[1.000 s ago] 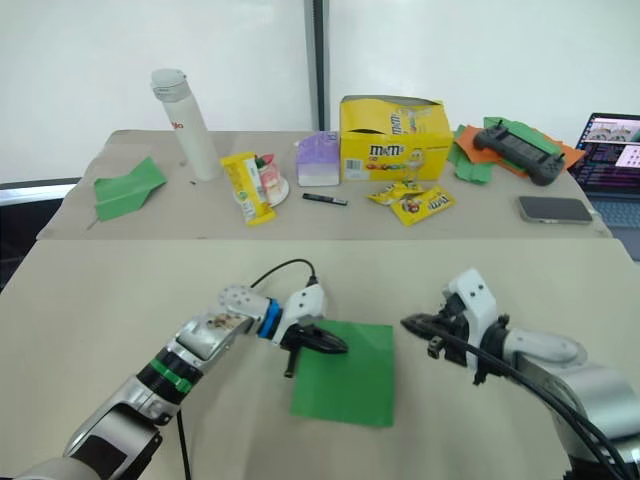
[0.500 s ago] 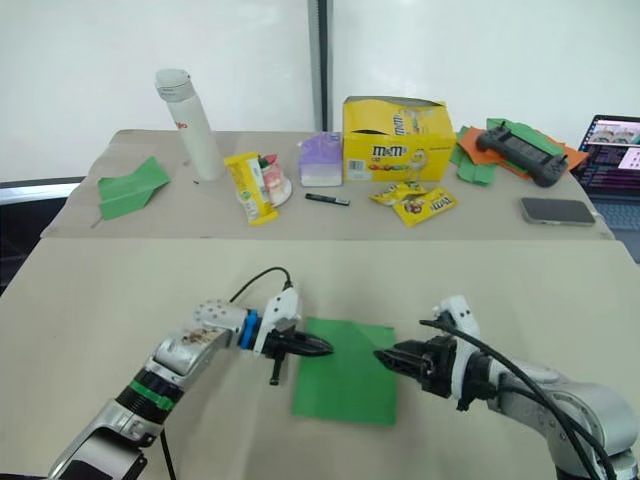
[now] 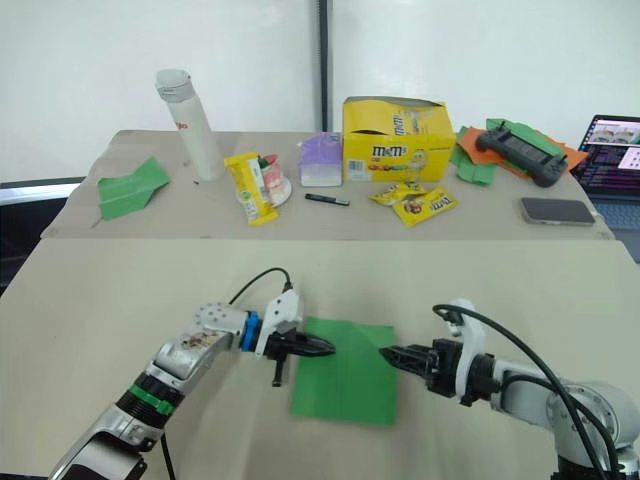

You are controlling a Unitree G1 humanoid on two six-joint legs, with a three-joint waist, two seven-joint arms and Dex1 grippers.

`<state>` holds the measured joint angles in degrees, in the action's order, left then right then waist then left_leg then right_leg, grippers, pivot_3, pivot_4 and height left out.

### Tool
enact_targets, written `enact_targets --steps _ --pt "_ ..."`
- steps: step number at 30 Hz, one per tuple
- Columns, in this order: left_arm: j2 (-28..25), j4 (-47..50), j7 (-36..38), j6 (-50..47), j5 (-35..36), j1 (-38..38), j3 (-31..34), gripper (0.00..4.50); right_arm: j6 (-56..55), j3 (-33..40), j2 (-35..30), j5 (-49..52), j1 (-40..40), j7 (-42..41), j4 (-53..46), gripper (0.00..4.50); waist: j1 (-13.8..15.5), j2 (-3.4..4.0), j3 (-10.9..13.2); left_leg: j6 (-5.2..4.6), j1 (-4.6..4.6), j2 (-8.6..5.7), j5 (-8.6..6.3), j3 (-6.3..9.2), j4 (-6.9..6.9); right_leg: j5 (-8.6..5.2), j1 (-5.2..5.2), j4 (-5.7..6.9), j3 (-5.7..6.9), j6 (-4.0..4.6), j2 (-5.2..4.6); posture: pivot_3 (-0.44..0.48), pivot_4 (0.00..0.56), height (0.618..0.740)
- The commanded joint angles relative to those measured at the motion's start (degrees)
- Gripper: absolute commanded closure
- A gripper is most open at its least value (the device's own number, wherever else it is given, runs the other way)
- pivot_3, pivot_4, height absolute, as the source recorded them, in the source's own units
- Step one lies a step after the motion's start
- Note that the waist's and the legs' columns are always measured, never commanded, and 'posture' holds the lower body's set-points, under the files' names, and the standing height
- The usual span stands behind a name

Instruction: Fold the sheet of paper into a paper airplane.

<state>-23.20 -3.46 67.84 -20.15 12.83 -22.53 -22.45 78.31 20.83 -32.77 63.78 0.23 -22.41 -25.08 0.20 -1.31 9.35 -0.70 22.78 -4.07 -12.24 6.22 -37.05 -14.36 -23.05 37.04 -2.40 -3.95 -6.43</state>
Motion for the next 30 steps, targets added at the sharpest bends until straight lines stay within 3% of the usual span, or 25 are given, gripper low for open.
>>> enact_targets --steps 1,4,5,13,22,30 --pt "-0.33 1.23 -0.41 -0.25 -0.30 0.65 -0.27 4.50 -0.41 -0.79 1.39 2.02 -2.87 0.41 1.64 1.55 -0.09 0.00 0.00 0.00 0.00 0.00 0.00 0.00 0.00 0.00 0.00 0.00 0.00 0.00 0.00 0.000 0.150 0.740" --pt "-0.52 1.57 -0.59 -0.38 -0.22 0.81 -0.22 4.50 -1.08 -1.26 2.85 2.28 -4.63 0.55 3.62 1.55 -0.26 0.00 0.00 0.00 -0.01 0.01 0.00 -0.01 0.00 0.00 0.00 0.01 0.00 0.00 0.01 0.000 0.150 0.740" --pt "-0.62 1.74 -0.68 -0.48 -0.16 0.88 -0.12 4.50 -1.19 -1.21 3.84 2.96 -5.48 0.69 4.65 1.78 -0.25 0.00 0.00 0.00 -0.01 0.01 0.00 0.00 0.00 0.00 -0.01 0.01 0.00 0.00 0.01 0.000 0.150 0.740" --pt "-1.43 2.78 -1.31 -1.05 0.08 1.29 0.42 4.50 -1.44 -2.52 5.95 3.80 -8.37 1.14 7.46 4.45 -0.55 0.01 -0.01 0.00 0.00 0.01 0.00 0.01 0.01 0.00 -0.03 0.02 0.00 0.00 0.01 0.000 0.150 0.740" --pt "-4.17 3.30 -1.42 -3.11 3.84 -2.79 7.19 4.50 -4.67 -4.39 6.80 1.39 -10.74 1.56 8.16 4.45 -0.95 0.01 0.00 0.00 0.02 0.02 0.00 0.02 0.02 0.00 -0.09 0.05 0.00 0.00 0.05 0.000 0.150 0.740" --pt "-2.74 3.51 -3.61 -5.21 5.31 -8.80 10.04 4.50 -13.75 -11.35 4.16 -10.89 -15.31 -0.14 8.37 4.45 -0.98 0.01 0.00 0.00 0.05 -0.02 0.00 0.00 0.01 0.00 -0.11 0.03 0.00 -0.02 0.02 0.000 0.150 0.740"
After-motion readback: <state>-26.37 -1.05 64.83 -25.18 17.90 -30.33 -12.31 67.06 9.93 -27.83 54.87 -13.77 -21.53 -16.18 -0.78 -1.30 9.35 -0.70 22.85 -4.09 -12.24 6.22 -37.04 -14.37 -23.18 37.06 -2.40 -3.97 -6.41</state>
